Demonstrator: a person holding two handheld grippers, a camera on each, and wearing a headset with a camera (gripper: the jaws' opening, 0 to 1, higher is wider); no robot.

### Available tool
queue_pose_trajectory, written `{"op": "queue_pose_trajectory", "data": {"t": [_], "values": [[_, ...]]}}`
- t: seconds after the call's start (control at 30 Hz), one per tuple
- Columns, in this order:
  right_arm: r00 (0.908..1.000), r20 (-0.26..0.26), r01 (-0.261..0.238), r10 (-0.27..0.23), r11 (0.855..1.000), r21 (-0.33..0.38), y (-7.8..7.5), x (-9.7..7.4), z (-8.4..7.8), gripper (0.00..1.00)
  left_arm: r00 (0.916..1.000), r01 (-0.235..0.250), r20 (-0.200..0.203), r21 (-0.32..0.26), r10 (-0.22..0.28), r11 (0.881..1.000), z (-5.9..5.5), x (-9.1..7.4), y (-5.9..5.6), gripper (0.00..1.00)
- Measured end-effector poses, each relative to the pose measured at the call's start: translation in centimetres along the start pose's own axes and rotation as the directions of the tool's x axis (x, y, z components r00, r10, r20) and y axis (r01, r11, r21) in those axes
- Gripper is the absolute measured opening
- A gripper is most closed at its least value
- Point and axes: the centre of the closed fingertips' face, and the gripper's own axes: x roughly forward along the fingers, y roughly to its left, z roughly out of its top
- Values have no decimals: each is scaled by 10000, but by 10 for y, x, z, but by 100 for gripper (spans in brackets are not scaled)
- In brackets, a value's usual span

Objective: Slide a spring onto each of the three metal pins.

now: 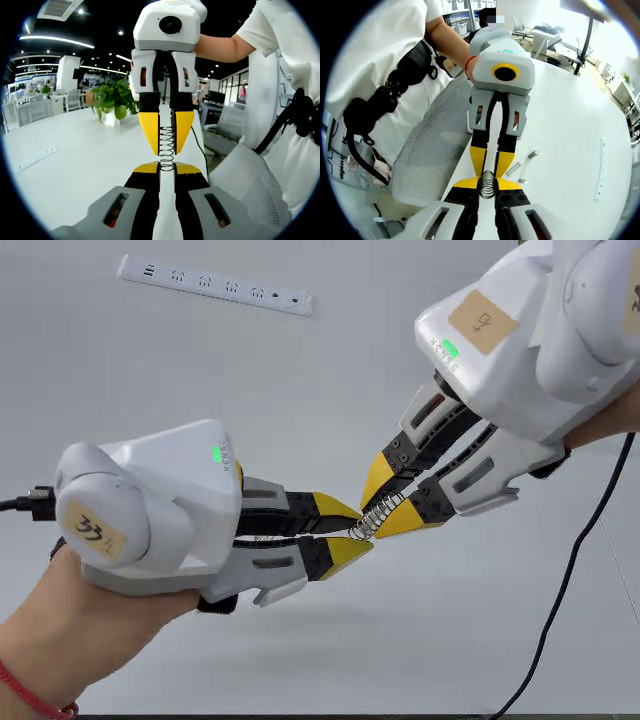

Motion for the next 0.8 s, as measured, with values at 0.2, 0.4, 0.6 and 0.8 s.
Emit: {"op": "queue_pose_trajectory", "data": {"t": [0.2,0.4,0.6,0.8], "values": [[9999,128,31,-33,9999,95,0,1,3,7,10000,5,11,3,-5,10000,-1,-2,0,7],[9997,258,41,-45,9999,142,-1,2,7,7,9999,64,92,-84,-63,9999,0,-3,0,7],[9996,274,26,-31,9998,179,-3,3,8,7,10000,36,93,-73,-36,10000,-1,-5,1,7],[9997,225,3,-8,9997,234,-5,6,9,7,10000,22,18,-44,-22,10000,-3,-7,2,7]]}}
